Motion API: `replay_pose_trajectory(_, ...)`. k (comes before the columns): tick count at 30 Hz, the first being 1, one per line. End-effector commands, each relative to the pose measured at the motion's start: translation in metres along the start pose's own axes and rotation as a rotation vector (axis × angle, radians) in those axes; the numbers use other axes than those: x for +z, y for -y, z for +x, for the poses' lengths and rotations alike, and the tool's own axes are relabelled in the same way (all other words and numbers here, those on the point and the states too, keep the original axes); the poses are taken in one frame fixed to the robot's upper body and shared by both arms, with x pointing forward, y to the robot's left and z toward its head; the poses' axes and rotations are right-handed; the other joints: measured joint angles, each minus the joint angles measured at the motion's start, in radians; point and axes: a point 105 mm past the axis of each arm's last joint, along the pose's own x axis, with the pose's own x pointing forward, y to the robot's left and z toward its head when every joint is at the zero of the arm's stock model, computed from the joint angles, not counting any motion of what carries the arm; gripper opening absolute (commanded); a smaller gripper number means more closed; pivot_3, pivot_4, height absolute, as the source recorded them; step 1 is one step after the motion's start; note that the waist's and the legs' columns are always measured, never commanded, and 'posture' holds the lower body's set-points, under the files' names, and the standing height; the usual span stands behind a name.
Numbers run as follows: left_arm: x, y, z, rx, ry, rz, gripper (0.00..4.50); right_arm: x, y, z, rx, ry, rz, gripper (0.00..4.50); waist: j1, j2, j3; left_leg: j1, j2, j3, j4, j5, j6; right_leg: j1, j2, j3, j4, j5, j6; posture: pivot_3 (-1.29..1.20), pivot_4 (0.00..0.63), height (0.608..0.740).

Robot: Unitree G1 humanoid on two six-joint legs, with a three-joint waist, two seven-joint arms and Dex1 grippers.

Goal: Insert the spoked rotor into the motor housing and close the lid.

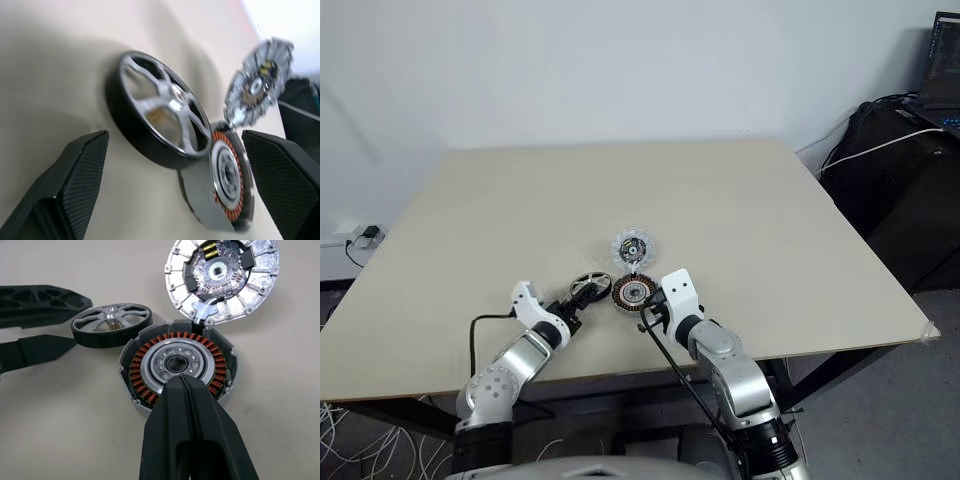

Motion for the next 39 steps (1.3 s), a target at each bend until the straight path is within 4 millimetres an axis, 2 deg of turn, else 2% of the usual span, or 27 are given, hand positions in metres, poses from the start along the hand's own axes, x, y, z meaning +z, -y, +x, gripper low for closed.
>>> replay_pose_trajectory(1, -0.012, 0.016, 0.008, -0.037, -0.002, -0.143, 4.5, 0.014, 0.001, -0.002, -0.002, 0.054, -0.002, 0.01, 0.0, 0.0, 0.0, 0.0, 0.0, 0.0, 0.0, 0.0, 0.0, 0.0, 0.0, 0.0, 0.0, 0.0, 0.0, 0.0, 0.0, 0.74)
replay_pose_trajectory(12, -0.023, 0.022, 0.012, -0.055, -0.042, -0.231, 4.5, 0.015, 0.002, -0.003, -0.007, 0.057, -0.001, 0.01, 0.003, 0.0, 0.0, 0.0, 0.0, 0.0, 0.0, 0.0, 0.0, 0.001, 0.0, 0.0, 0.0, 0.0, 0.0, 0.0, 0.0, 0.74)
replay_pose_trajectory(21, -0.026, 0.048, 0.011, -0.181, -0.073, -0.213, 4.5, 0.014, 0.002, -0.003, -0.007, 0.054, -0.001, 0.01, 0.004, 0.0, 0.0, 0.0, 0.0, 0.0, 0.0, 0.0, 0.0, 0.0, 0.0, 0.0, 0.0, 0.0, 0.0, 0.0, 0.0, 0.74)
replay_pose_trajectory(24, -0.027, 0.049, 0.013, -0.18, -0.075, -0.221, 4.5, 0.014, 0.002, -0.004, -0.009, 0.054, -0.001, 0.01, 0.001, 0.0, 0.0, 0.0, 0.0, 0.0, 0.0, 0.0, 0.0, 0.0, 0.0, 0.0, 0.0, 0.0, 0.0, 0.0, 0.0, 0.74)
replay_pose_trajectory(28, -0.026, 0.045, 0.016, -0.147, -0.061, -0.244, 3.62, 0.014, 0.003, -0.004, -0.014, 0.056, 0.0, 0.0, 0.001, -0.001, 0.0, 0.0, 0.0, 0.0, 0.0, 0.0, 0.0, 0.0, 0.0, 0.0, 0.0, 0.0, 0.0, 0.0, 0.0, 0.74)
replay_pose_trajectory(37, -0.024, 0.032, 0.018, -0.071, -0.033, -0.292, 0.64, 0.014, 0.005, -0.004, -0.02, 0.057, 0.002, 0.0, 0.001, -0.002, -0.001, 0.0, 0.0, 0.0, 0.0, 0.0, 0.0, 0.0, 0.0, 0.0, 0.0, 0.0, 0.0, 0.0, 0.0, 0.74)
replay_pose_trajectory(39, -0.024, 0.03, 0.019, -0.059, -0.027, -0.307, 0.41, 0.014, 0.005, -0.004, -0.021, 0.056, 0.002, 0.0, -0.001, -0.001, -0.001, 0.001, 0.0, 0.0, 0.0, 0.0, 0.0, 0.001, 0.0, 0.0, 0.0, 0.0, 0.0, 0.0, 0.0, 0.74)
